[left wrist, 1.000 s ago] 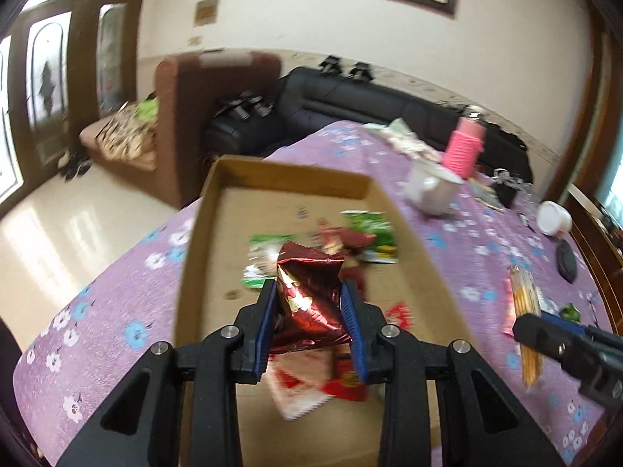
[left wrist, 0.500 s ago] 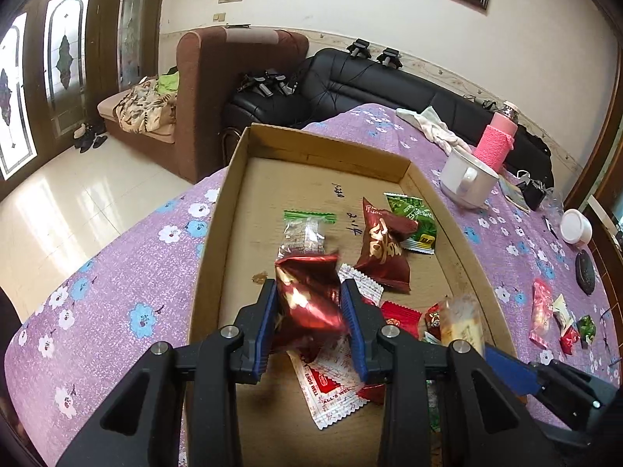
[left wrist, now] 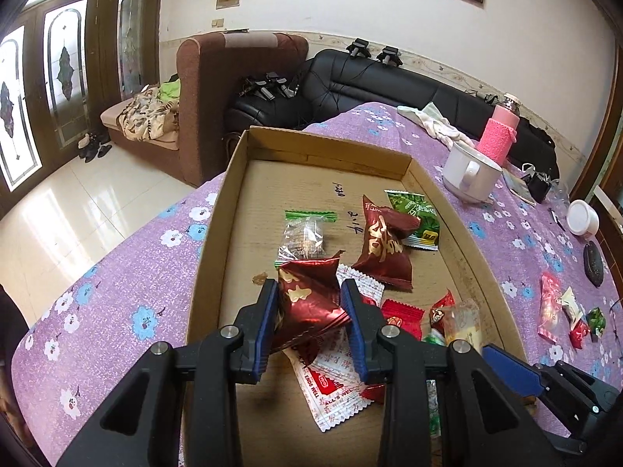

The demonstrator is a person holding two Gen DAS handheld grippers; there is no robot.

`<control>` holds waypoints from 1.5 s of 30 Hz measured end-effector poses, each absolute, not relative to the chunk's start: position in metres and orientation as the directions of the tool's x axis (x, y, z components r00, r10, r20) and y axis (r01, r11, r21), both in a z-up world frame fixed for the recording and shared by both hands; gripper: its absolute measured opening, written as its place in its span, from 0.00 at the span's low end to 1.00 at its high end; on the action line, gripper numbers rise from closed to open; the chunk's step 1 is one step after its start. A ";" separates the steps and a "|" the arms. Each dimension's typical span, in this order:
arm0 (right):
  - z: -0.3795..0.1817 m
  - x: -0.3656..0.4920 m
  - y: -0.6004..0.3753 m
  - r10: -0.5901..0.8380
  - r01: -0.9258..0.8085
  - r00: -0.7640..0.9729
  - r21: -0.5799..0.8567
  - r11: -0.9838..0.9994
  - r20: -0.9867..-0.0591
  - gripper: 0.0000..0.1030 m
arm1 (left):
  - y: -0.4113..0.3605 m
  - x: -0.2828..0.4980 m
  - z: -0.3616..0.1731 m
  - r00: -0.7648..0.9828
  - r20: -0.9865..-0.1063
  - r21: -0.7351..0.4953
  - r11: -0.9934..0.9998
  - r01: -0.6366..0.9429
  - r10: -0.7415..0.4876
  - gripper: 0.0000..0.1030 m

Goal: Organize snacks
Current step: 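Carry both snacks over the box and open both grippers, then withdraw both grippers from the box back to the snack pile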

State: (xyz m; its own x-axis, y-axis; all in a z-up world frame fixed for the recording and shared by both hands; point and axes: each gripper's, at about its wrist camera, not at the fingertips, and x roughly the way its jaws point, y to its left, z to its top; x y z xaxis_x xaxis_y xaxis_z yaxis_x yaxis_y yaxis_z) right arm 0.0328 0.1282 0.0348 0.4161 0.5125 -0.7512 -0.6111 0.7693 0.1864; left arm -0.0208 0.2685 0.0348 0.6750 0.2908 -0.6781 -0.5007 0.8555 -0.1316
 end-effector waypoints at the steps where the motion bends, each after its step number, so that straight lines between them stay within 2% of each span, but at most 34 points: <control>1: 0.035 0.032 0.128 0.511 -0.611 0.421 0.182 0.770 -0.749 0.42 | 0.268 -0.021 0.035 0.674 -0.678 -0.128 0.856 -0.501 0.293 0.31; 11: 0.035 0.028 0.126 0.493 -0.616 0.452 0.140 0.776 -0.743 0.44 | 0.264 -0.018 0.035 0.667 -0.675 -0.092 0.861 -0.500 0.315 0.32; 14: 0.037 0.027 0.127 0.484 -0.617 0.460 0.124 0.777 -0.745 0.50 | 0.264 -0.019 0.036 0.671 -0.671 -0.096 0.861 -0.500 0.315 0.40; 16: 0.041 0.026 0.125 0.488 -0.614 0.466 0.127 0.779 -0.738 0.51 | 0.264 -0.020 0.037 0.677 -0.664 -0.100 0.860 -0.501 0.317 0.46; 22: 0.054 0.025 0.116 0.497 -0.604 0.479 0.138 0.785 -0.724 0.52 | 0.262 -0.022 0.040 0.696 -0.647 -0.104 0.867 -0.487 0.313 0.49; 29: 0.068 0.035 0.081 0.532 -0.554 0.459 0.239 0.797 -0.712 0.52 | 0.258 -0.027 0.046 0.719 -0.616 -0.100 0.873 -0.478 0.323 0.52; 37: 0.075 0.061 -0.001 0.481 -0.412 0.523 0.286 0.865 -0.703 0.54 | 0.250 -0.031 0.051 0.731 -0.586 -0.065 0.880 -0.471 0.348 0.52; 45: 0.061 0.098 -0.100 0.399 -0.136 0.575 0.398 0.907 -0.714 0.53 | 0.220 -0.037 0.067 0.755 -0.524 0.017 0.891 -0.453 0.394 0.52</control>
State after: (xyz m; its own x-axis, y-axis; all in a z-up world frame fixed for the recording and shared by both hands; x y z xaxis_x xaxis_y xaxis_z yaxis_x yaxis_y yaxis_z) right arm 0.0978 -0.1000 0.0611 0.5753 0.3992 -0.7139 -0.1363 0.9074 0.3976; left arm -0.0373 0.2197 0.0667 0.7554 0.3938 -0.5237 -0.4530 0.8913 0.0169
